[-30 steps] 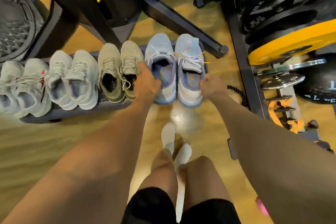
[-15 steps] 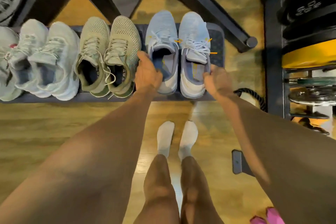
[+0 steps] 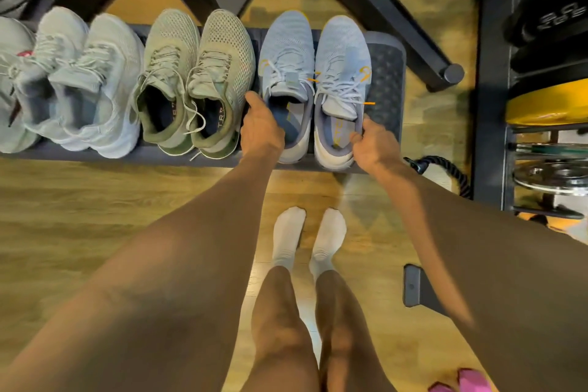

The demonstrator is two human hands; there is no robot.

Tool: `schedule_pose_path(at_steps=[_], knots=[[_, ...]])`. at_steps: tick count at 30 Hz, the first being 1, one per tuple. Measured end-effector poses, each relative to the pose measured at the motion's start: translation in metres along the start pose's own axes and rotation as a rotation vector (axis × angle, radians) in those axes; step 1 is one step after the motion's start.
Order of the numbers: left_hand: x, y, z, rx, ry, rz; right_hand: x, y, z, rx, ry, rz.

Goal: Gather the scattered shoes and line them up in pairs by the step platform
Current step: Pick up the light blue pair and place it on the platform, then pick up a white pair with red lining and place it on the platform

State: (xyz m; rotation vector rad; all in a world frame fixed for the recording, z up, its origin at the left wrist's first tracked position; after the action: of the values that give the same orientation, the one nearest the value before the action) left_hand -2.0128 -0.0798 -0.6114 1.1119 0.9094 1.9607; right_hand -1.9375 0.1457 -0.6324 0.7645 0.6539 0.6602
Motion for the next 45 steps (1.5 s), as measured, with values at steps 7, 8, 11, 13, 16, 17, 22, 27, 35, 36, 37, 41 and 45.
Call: schedule_pose_path(at_steps=[7, 8, 11, 13, 16, 17, 22, 27, 35, 36, 37, 41, 45], knots=[[0.018, 0.03, 0.008, -0.1, -0.09, -0.16, -0.036, 0.041, 0.016, -0.011, 0.014, 0.22], [0.025, 0.043, 0.012, -0.099, -0.135, -0.187, -0.05, 0.053, 0.023, 0.004, 0.071, 0.259], [0.051, 0.096, 0.03, -0.087, -0.274, -0.238, -0.101, 0.101, 0.054, 0.094, 0.266, 0.367], [0.064, 0.143, 0.045, -0.042, -0.361, -0.274, -0.14, 0.137, 0.084, 0.158, 0.386, 0.427], [0.073, 0.22, 0.071, 0.062, -0.475, -0.371, -0.208, 0.186, 0.144, 0.258, 0.628, 0.491], [0.072, 0.246, 0.082, 0.101, -0.5, -0.393, -0.231, 0.201, 0.168, 0.298, 0.72, 0.495], [0.056, 0.388, 0.142, 0.308, -0.503, -0.419, -0.33, 0.249, 0.293, 0.421, 1.046, 0.549], [0.001, 0.521, 0.197, 0.517, -0.421, -0.472, -0.419, 0.256, 0.419, 0.524, 1.308, 0.558], [-0.201, 0.669, 0.304, 0.716, -0.146, -0.47, -0.531, 0.177, 0.615, 0.554, 1.617, 0.508], [-0.23, 0.682, 0.318, 0.725, -0.109, -0.467, -0.541, 0.16, 0.638, 0.543, 1.652, 0.503], [-0.258, 0.695, 0.331, 0.731, -0.071, -0.474, -0.551, 0.142, 0.66, 0.527, 1.682, 0.501], [-0.362, 0.734, 0.386, 0.773, 0.084, -0.464, -0.592, 0.068, 0.741, 0.459, 1.802, 0.536], [-0.454, 0.756, 0.43, 0.801, 0.261, -0.419, -0.634, 0.005, 0.81, 0.384, 1.927, 0.533]])
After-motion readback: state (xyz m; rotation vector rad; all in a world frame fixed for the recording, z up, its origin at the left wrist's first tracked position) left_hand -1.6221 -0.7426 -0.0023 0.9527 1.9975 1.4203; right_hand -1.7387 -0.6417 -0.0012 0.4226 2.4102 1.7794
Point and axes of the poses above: each hand's wrist, its own z-axis away from the middle knuckle, its own y-axis out of the back of the hand, x = y × z, the point moved 9 cm from there along -z, towards the middle knuckle, and after that the axes turned 7 degrees about x, right-handed, at the moved point
